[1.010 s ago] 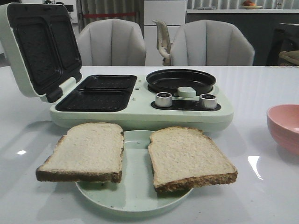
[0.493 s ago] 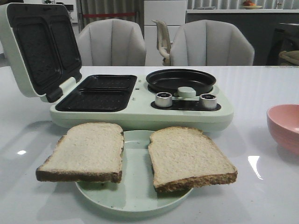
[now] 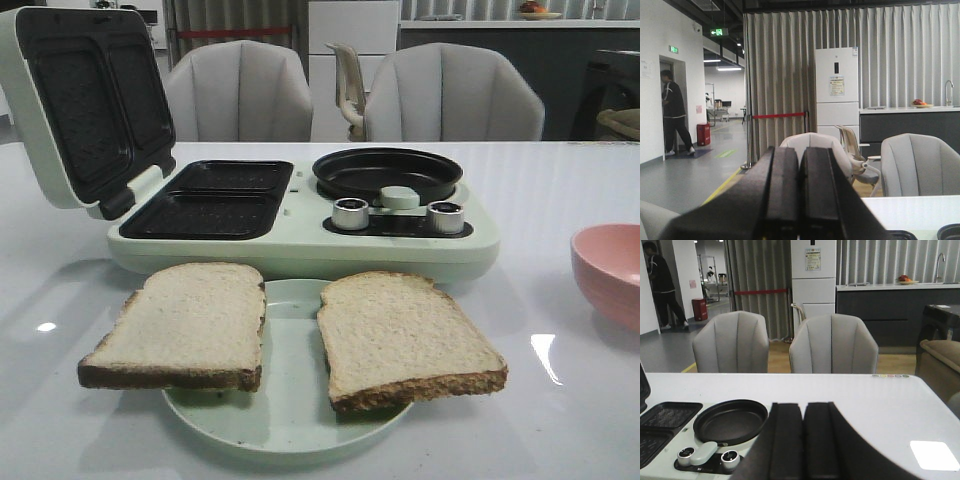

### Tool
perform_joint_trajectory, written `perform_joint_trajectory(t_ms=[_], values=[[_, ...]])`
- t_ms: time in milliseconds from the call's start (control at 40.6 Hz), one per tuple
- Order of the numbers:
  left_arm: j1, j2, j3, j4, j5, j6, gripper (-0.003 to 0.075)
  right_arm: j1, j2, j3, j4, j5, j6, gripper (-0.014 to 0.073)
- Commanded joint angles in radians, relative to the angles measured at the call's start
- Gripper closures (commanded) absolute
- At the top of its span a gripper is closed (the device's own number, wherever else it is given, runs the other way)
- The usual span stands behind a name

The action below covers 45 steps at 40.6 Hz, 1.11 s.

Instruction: Make breakfast with bread and shrimp

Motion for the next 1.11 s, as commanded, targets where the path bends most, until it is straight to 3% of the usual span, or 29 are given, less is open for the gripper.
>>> perform_joint_trajectory(t_ms=[0,123,370,641,714,838,911,1084], values=[[-0.001,0.107,-0.140,-0.009,0.085,-0.008,0.0620,0.002,0.115,-0.124,-0.004,0.032,-0.010,0.0550],[-0.001,0.207,-0.223,-0.009,0.239,-0.008,0.0620,0.002,0.234,-0.179,-0.004,0.117,-0.010,0.0550],[-0.001,0.332,-0.207,-0.016,0.382,-0.008,0.0620,0.002,0.423,-0.165,-0.004,0.185,-0.010,0.0550],[-0.001,0.427,-0.207,-0.010,0.407,-0.008,0.0615,0.002,0.581,-0.165,-0.005,0.235,-0.010,0.0531],[-0.001,0.443,-0.207,-0.008,0.407,-0.006,0.0543,0.002,0.604,-0.165,-0.005,0.235,-0.010,0.0438],[-0.001,0.465,-0.207,-0.006,0.411,0.041,0.0234,0.002,0.625,-0.165,-0.005,0.227,-0.010,0.0186],[-0.005,0.477,-0.207,-0.014,0.413,0.062,0.0104,0.002,0.627,-0.165,-0.005,0.229,-0.010,0.0106],[-0.118,0.525,-0.202,-0.027,0.413,0.182,0.0104,0.002,0.627,-0.165,-0.005,0.231,-0.010,0.0088]])
